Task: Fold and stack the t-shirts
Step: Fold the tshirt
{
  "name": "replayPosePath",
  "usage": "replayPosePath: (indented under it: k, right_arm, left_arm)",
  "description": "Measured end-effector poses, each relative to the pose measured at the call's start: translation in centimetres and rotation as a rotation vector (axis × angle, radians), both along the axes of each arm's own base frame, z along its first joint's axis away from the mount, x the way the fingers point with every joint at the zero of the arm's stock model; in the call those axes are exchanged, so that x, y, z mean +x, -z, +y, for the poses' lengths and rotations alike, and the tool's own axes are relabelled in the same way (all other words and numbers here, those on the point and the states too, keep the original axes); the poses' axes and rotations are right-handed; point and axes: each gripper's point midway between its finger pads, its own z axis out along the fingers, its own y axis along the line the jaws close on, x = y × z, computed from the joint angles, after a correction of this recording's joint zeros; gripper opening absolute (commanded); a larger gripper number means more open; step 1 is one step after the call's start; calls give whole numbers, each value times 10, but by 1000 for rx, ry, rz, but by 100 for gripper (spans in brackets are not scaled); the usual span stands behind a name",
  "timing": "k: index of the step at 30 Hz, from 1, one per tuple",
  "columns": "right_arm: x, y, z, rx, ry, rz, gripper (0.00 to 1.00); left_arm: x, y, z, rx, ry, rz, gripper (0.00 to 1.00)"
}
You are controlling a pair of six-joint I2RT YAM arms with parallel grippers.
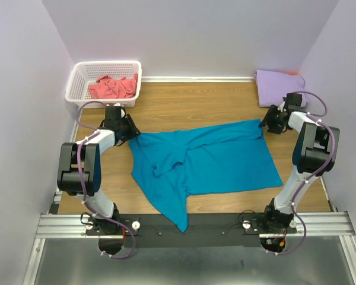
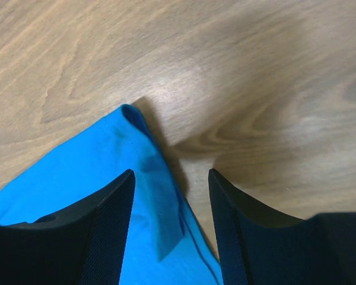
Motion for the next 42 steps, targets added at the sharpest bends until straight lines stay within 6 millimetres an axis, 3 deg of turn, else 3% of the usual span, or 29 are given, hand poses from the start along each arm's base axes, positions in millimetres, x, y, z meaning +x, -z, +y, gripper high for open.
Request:
replayPosePath:
  k: [10,13,14,16,18,20,28,32,35,36,39,42]
  right_arm:
    - [19,2,6,36,-43,-50,59]
    - [26,2,7,43,-62,-68,51]
    - [27,2,7,43,-67,-73,40]
    - [30,4,7,43,-76,-79,29]
    - [30,8,6,43,-78,-74,16]
    - [29,9,2,41,-70,-72,12]
    - [27,10,-20,19,-31,-71,9]
    - [27,10,-20,17,-31,-71,14]
    - [27,8,-18,26,-40,-74,40]
    - [27,7,-15,41,-49,-78,43]
    - [29,2,-6,78,-83,-94,51]
    - [38,-9,7,120,-135,-131,53]
  left_arm:
    - [10,16,1,16,8,27,21]
    - [12,21,2,25,8,36,12]
    - [12,23,3,31,6,39,10]
    - [13,25,5,41,1,42,0]
    - [16,24,9,60,-6,39,0]
    - [20,23,12,78,-18,34,0]
    - [27,20,32,169,-83,45,0]
    - [33,18,37,191,-93,41,0]
    - [34,18,37,198,-92,40,0]
    - [33,18,38,199,-91,41,0]
    - [33,18,38,204,-85,40,0]
    - [33,18,38,207,-81,39,0]
